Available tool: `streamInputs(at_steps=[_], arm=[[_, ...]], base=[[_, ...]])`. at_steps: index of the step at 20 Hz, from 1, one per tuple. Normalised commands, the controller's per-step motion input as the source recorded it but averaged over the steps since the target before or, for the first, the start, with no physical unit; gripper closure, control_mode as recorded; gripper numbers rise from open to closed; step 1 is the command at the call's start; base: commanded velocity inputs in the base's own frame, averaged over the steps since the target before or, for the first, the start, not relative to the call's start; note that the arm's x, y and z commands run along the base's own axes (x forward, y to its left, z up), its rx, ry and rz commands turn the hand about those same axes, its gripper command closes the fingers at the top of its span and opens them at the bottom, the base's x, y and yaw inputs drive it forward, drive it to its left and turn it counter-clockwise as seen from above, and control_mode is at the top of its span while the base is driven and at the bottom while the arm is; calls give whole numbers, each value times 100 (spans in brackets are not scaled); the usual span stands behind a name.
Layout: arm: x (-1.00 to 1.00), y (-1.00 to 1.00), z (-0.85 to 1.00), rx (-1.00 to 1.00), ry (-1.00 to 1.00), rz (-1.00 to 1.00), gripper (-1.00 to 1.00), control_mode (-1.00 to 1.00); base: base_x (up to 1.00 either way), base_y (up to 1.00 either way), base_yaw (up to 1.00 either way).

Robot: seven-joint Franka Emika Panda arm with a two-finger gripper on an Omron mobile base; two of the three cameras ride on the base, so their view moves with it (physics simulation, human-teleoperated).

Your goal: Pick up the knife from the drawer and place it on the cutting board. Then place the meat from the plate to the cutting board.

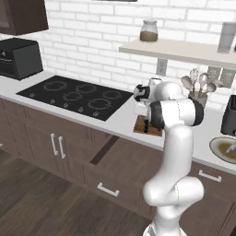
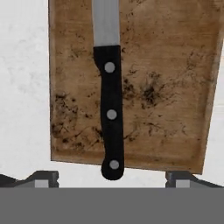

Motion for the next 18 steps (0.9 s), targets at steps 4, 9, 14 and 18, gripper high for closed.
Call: streamInputs(at_steps=[4,9,14,18], arm=[[-59,-1,64,0,-22,0,-100,-100],[-100,-20,43,-1,-26,0,-100,-100],[-100,-35,43,-12,-20,0,-100,-100],[-96,-32,38,-8,-11,-3,-100,-100]], base=[[0,0,0],[0,0,0],[0,0,0],[0,0,0]])
